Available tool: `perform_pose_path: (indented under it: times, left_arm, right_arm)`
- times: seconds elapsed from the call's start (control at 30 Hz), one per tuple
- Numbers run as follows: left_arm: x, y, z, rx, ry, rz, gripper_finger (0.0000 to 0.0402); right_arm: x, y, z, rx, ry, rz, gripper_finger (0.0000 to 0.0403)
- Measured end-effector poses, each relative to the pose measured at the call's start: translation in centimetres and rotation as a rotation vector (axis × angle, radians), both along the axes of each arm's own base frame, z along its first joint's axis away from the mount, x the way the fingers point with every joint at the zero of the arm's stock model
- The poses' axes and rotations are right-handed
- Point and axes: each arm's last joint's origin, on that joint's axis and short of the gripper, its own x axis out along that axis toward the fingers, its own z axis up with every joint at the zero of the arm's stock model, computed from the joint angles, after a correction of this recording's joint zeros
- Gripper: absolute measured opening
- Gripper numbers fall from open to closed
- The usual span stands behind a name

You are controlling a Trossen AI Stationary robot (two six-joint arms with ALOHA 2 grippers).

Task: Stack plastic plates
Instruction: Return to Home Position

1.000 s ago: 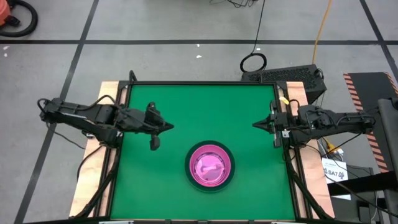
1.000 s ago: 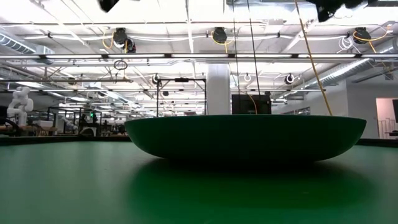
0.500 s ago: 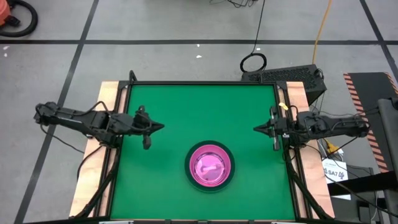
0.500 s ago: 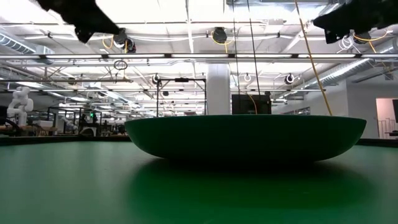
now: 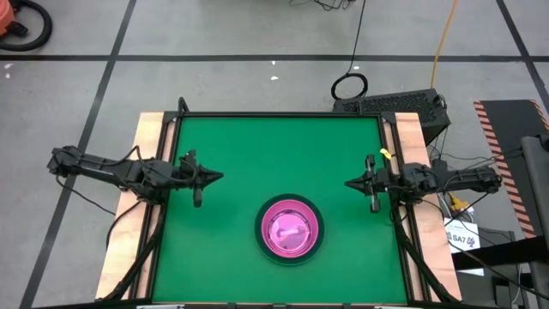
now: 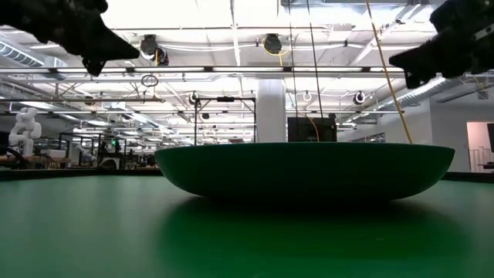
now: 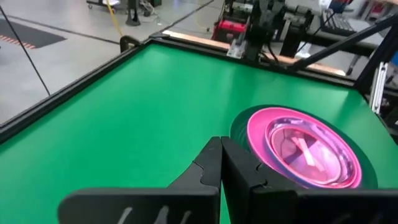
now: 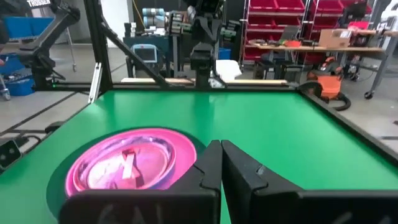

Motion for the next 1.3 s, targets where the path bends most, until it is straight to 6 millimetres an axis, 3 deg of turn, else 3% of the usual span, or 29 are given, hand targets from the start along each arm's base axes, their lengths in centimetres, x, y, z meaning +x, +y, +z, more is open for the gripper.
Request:
perform_pose_path:
  times: [0.23,0.9,1.23,1.3]
  left_arm:
    - [-0.8,0.1,-1.9,-0.006,-0.029,0.000,0.0005]
    - [-3.1,0.5,-2.8,0.069,-0.051,-0.053,0.0005]
    - [-2.7,0.2,-7.2,0.012,-0.229,-0.101,0.0005]
    - [-2.7,0.2,-7.2,0.047,-0.236,-0.112,0.0005]
  right_arm:
    - [0.0,0.0,-2.0,0.031,0.023,-0.003,0.0000]
    - [-0.1,0.0,-2.1,0.024,-0.013,0.003,0.0000]
    - [-0.1,0.0,-2.1,0.023,-0.012,-0.002,0.0000]
    - [-0.1,0.0,-2.1,0.023,-0.012,-0.002,0.0000]
